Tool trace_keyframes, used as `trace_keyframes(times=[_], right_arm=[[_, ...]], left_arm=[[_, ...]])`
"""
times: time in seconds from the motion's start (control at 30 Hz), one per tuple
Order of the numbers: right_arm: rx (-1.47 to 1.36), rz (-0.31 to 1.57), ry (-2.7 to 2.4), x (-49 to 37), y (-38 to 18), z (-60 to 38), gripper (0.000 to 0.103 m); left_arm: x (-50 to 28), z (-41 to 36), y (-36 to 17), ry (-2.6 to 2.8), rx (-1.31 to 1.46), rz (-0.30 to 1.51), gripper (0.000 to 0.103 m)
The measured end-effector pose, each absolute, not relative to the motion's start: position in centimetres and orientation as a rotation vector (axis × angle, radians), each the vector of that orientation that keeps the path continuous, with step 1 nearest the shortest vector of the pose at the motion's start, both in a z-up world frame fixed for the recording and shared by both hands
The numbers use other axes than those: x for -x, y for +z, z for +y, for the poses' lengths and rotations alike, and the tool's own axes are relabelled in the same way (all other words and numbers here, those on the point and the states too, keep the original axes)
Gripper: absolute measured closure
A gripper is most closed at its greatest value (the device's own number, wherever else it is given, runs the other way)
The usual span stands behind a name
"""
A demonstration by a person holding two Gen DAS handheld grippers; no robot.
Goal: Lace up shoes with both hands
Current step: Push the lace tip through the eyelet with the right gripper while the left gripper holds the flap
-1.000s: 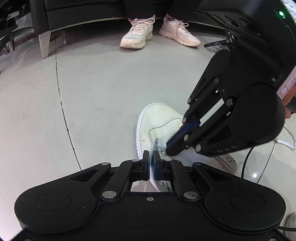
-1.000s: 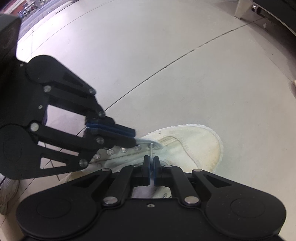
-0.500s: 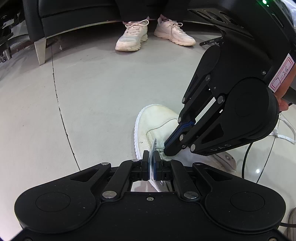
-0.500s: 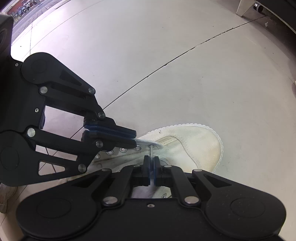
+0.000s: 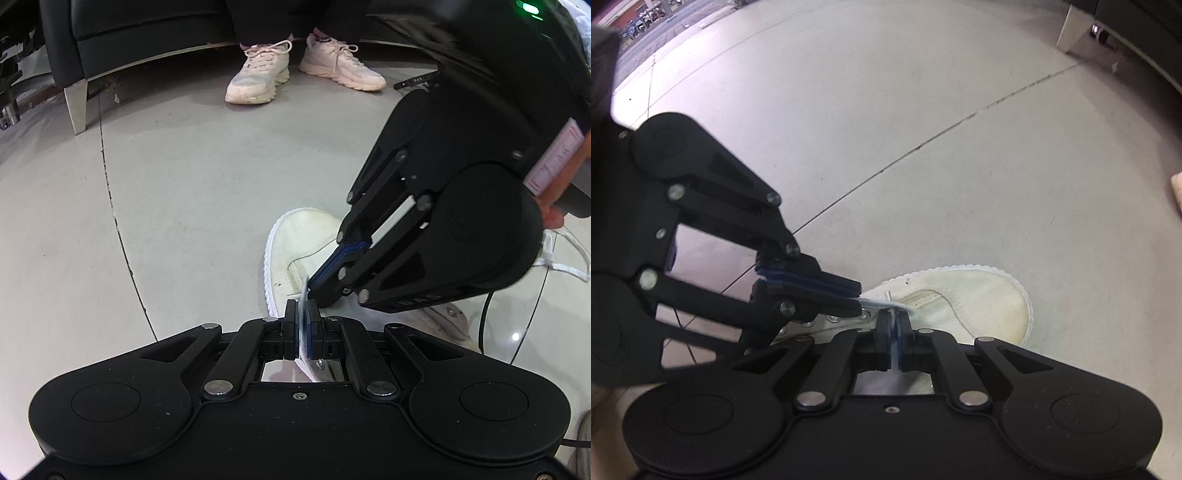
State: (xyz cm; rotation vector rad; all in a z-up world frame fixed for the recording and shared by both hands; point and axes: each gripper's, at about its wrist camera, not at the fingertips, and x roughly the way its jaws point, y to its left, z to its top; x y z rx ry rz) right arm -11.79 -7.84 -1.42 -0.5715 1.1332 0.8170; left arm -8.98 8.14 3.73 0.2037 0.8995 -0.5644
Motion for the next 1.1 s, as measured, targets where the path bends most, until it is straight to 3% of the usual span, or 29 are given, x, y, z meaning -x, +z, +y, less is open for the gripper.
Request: trace_keyframes(times=[0.1,0.23,0.33,0.4,0.5,0.77,0.87,0.93,1.1], right_arm=[[0.592,1.089,0.806,14.5,-0.9,-8.2,0.089],[0.639,1.067,0.802,16.0,-1.1,-7.3,0.089],[0.695,1.065,0.808,17.4,-1.1,-6.4,0.099],[0.713,1.056,0.819,17.3,-0.6,-5.2,0.099],[0.685,1.051,0.814,16.3,0.5,-9.0,0.099],[0.495,1.102,0.789,16.0,1.7,-10.6,0.09],[0.547,1.089,0.796,16.4,0.6,-10.3,0.092],[0.55,1.068,0.782,16.6,0.3,-10.2,0.101],[0.504,1.031,0.786,16.9,-0.4,-10.9,0.102]], left_arm=[[8.9,8.3,3.7,-0.567,-0.199,0.903,0.1],[8.8,8.3,3.6,-0.567,-0.202,0.902,0.1],[8.7,8.4,3.5,-0.568,-0.205,0.901,0.1],[8.7,8.4,3.5,-0.569,-0.205,0.901,0.1],[8.7,8.5,3.4,-0.568,-0.207,0.899,0.1],[8.7,8.6,3.4,-0.568,-0.203,0.9,0.1],[8.8,8.5,3.4,-0.571,-0.206,0.897,0.1],[8.9,8.5,3.4,-0.574,-0.205,0.894,0.1],[9.9,7.9,3.0,-0.623,-0.198,0.899,0.1]])
